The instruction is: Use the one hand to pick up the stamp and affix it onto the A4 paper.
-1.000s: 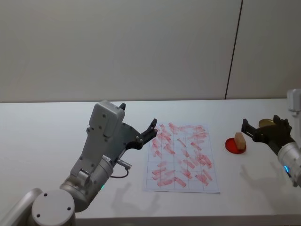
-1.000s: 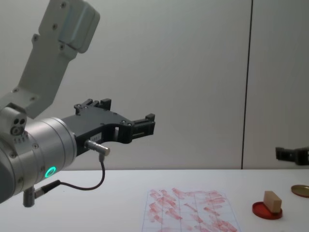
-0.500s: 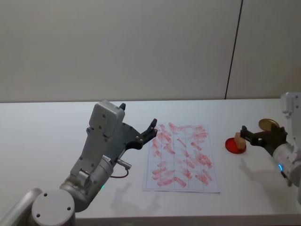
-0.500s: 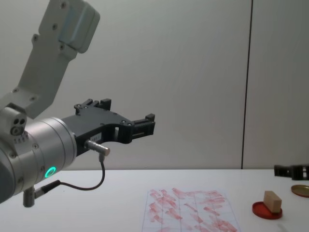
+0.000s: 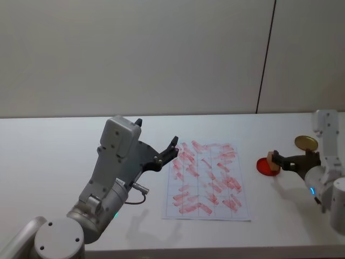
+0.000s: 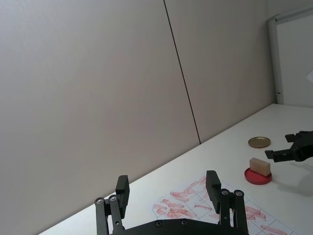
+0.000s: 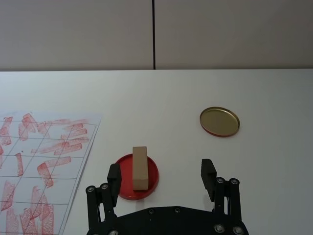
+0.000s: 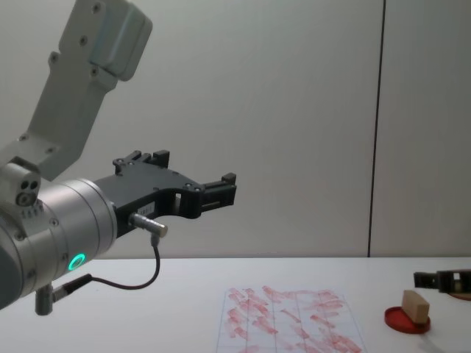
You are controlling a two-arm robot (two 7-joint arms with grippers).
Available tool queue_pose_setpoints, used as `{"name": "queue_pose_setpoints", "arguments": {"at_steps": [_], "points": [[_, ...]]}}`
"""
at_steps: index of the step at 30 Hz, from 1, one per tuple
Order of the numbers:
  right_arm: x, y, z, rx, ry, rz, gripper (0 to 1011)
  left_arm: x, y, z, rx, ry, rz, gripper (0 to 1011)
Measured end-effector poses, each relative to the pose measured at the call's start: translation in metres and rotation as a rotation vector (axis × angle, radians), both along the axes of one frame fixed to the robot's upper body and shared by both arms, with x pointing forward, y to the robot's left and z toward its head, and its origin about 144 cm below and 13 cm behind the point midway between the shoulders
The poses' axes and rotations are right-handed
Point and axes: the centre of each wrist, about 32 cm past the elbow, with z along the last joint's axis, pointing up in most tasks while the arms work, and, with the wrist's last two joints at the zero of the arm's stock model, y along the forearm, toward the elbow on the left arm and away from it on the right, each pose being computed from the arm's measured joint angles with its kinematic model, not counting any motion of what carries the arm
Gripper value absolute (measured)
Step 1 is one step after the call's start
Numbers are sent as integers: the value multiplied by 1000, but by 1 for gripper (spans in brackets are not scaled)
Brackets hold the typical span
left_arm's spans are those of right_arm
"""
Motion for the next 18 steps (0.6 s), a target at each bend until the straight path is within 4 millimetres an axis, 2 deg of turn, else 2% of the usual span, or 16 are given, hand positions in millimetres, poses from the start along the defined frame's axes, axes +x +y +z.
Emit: {"name": "queue_pose_setpoints", "arguments": {"at_steps": [18], "points": [[22,14,-16,-17,34,15,1001,0,0,0,0,0,0,993]]}}
